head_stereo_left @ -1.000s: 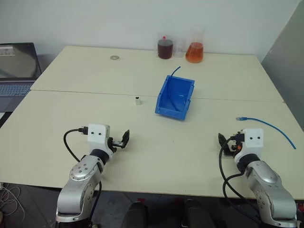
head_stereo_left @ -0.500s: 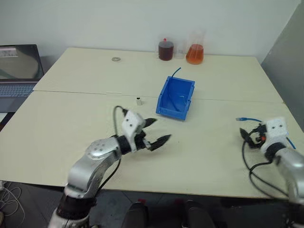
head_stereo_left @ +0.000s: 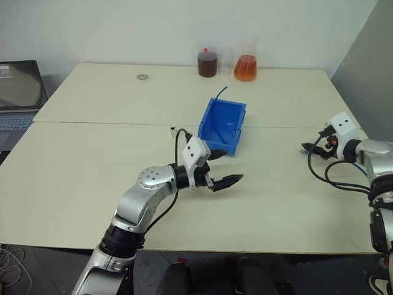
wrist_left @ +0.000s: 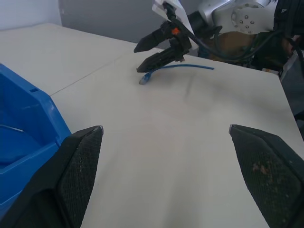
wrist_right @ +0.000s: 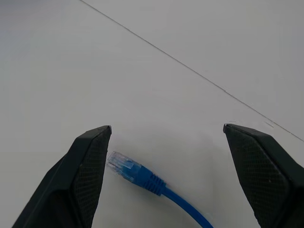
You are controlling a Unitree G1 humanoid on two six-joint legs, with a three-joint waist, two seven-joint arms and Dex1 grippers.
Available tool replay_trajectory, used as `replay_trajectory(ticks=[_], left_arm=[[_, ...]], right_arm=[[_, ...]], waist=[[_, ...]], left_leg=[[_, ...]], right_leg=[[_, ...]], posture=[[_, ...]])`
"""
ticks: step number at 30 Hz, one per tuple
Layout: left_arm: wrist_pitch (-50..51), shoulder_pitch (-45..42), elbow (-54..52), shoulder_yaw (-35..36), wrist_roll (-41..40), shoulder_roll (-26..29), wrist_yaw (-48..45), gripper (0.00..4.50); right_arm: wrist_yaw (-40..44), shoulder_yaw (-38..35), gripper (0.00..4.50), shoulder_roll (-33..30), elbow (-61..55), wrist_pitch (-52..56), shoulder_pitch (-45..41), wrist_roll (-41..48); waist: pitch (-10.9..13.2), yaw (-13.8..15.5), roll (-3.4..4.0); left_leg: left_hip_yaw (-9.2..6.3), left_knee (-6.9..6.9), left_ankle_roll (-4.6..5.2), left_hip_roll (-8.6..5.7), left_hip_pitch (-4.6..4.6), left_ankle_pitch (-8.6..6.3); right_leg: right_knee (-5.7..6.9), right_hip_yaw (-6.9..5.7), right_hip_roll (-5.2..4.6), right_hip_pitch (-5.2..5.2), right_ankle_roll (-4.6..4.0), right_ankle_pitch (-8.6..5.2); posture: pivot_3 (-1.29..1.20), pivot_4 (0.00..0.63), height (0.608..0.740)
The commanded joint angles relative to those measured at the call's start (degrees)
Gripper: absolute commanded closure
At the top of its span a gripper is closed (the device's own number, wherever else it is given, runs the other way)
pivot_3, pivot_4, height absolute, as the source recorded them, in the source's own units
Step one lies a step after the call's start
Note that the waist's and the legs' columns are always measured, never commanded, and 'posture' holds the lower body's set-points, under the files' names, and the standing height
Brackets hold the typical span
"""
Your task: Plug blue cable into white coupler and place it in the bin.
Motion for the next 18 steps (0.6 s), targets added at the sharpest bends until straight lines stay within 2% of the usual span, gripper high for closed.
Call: replay_trajectory(ticks=[1,7,12,18], left_arm=[[1.5,1.7,-5.1,2.1,-2.2,0.7,0.6,0.0],[2.8,3.8,-7.2,3.5,-2.7,0.5,3.0,0.0],[3.3,4.0,-7.7,3.5,-3.0,0.2,3.6,0.0],[4.1,4.6,-8.0,4.0,-3.6,0.4,4.0,0.0]], right_arm=[[3.3,2.0,0.48,-1.3,4.9,-1.0,-5.3,-3.8],[7.2,4.0,0.48,-2.3,8.1,1.5,-9.0,-7.4],[7.0,3.6,0.48,-2.1,9.4,5.5,-10.5,-8.8],[8.4,4.1,0.48,-2.6,9.7,7.9,-9.4,-10.1]], waist=[[0.0,0.0,0.0],[0.0,0.2,0.01],[0.0,0.1,0.02],[0.0,0.1,0.02]], left_leg=[[0.03,0.0,-0.04,-0.01,-0.01,0.01],[0.03,0.03,0.04,-0.04,0.01,-0.04],[0.04,0.07,0.15,-0.03,0.05,-0.1],[0.11,0.08,0.14,-0.03,0.07,-0.1]], right_leg=[[-0.02,0.03,-0.01,0.0,0.01,0.01],[0.02,0.06,-0.04,0.0,0.07,0.04],[0.12,0.09,-0.03,0.0,0.08,0.06],[0.11,0.17,-0.03,0.0,0.08,0.07]], posture=[[0.0,0.15,0.74],[0.0,0.15,0.74],[0.0,0.15,0.74],[0.0,0.15,0.74]])
